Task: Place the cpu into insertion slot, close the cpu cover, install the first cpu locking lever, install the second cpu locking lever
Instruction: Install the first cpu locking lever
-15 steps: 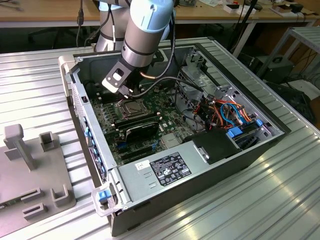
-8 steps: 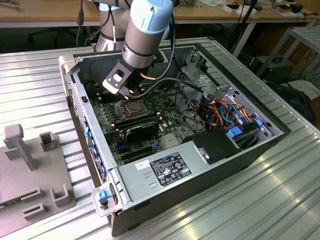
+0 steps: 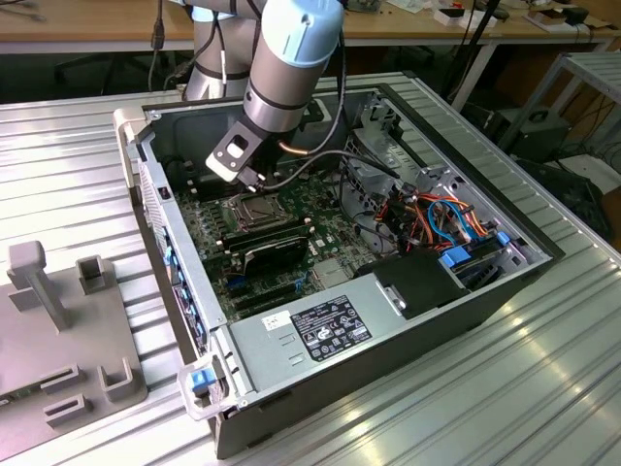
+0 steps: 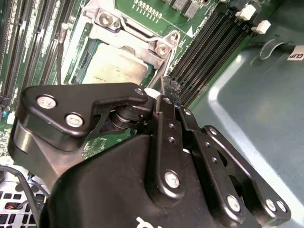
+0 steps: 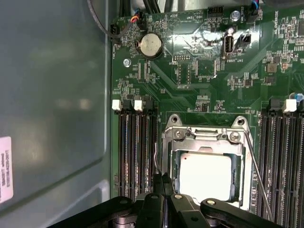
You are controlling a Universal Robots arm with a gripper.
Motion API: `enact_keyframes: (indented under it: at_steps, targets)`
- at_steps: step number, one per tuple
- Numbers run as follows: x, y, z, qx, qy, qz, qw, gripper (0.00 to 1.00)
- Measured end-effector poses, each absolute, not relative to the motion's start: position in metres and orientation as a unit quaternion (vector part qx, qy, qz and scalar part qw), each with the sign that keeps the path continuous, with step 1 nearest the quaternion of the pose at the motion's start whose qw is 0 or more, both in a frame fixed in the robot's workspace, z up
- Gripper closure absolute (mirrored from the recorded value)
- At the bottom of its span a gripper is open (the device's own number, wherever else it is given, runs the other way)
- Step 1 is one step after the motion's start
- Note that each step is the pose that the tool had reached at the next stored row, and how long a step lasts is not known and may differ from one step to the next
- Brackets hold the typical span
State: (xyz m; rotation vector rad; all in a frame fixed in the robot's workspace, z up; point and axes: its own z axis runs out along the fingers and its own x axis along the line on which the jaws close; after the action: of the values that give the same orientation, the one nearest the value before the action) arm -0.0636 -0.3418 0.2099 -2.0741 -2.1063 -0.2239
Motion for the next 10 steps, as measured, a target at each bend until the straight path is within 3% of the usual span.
enact_keyframes:
  at_steps: [10]
  targets:
    - [-0.0578,-0.3391,0.2086,-0.697,-0.708,-0.075,0.088,0.89]
